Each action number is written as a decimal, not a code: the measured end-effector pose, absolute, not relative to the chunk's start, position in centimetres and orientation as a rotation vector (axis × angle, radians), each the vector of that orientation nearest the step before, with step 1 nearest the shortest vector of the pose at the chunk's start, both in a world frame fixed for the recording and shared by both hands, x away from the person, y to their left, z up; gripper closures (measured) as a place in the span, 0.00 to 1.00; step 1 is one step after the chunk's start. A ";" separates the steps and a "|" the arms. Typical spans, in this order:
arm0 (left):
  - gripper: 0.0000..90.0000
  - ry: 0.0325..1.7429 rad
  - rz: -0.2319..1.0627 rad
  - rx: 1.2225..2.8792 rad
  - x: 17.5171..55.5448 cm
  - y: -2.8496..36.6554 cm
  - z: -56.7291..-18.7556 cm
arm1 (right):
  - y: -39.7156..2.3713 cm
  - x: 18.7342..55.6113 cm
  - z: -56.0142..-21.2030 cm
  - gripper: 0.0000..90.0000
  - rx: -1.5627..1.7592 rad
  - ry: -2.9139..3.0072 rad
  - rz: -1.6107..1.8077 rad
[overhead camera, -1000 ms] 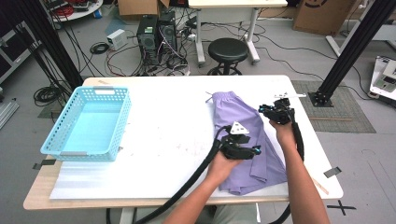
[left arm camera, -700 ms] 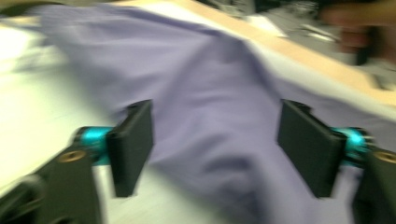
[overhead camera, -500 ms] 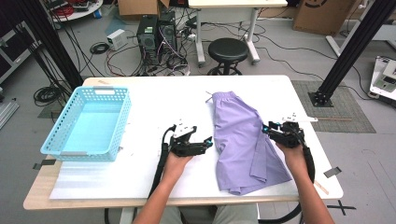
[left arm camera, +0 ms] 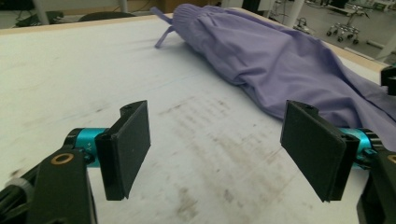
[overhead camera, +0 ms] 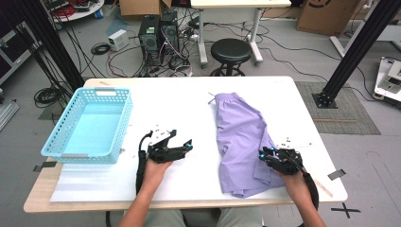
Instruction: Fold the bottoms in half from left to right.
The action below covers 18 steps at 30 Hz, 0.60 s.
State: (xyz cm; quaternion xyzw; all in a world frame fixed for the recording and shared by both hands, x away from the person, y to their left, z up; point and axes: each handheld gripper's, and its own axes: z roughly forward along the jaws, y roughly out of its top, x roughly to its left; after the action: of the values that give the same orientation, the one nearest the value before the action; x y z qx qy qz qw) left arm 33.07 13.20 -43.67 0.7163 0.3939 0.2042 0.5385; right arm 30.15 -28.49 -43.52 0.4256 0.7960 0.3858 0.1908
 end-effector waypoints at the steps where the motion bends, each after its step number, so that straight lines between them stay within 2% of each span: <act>1: 0.25 0.948 0.487 1.702 32.8 14.0 -43.9 | -28.1 29.6 -43.6 0.74 1.182 2.251 1.068; 3: 0.25 0.942 0.506 1.703 32.4 14.7 -44.1 | -27.7 29.0 -43.8 0.71 1.189 2.271 1.068; 10: 0.25 0.945 0.534 1.718 31.5 16.8 -44.1 | -26.4 27.3 -44.1 0.74 1.157 2.303 0.980; 12: 0.25 0.952 0.537 1.720 31.2 17.5 -44.4 | -25.9 27.0 -44.5 0.83 1.147 2.319 0.903; 13: 0.25 0.952 0.537 1.720 31.2 17.5 -44.4 | -25.9 27.0 -44.5 0.83 1.147 2.319 0.903; 15: 0.25 0.957 0.539 1.714 30.9 18.1 -44.7 | -25.8 26.8 -44.6 0.96 1.141 2.321 0.909; 18: 0.25 0.961 0.535 1.706 31.0 18.2 -44.5 | -25.8 26.7 -44.6 0.99 1.130 2.320 0.898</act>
State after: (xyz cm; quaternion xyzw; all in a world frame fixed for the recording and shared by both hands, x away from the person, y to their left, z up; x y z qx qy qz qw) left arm 30.96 18.22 -44.54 0.7139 0.4023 0.2240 0.5276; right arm 26.71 -25.77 -44.58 0.4049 0.8313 0.3218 0.2034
